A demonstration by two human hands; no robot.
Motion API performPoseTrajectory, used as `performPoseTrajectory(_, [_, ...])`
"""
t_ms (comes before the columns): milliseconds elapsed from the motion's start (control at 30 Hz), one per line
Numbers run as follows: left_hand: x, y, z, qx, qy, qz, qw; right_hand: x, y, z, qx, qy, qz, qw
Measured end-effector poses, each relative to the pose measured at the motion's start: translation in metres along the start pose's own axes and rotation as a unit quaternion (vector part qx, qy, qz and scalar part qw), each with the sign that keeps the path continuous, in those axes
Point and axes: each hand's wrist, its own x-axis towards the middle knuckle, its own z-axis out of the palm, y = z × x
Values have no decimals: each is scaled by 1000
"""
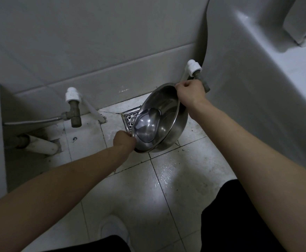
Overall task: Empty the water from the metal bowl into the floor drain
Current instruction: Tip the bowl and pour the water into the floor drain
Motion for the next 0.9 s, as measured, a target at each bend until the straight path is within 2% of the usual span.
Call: performPoseTrajectory(900, [4, -3, 5, 8, -1, -19, 1000, 5, -1, 4, 3, -12, 8, 1000])
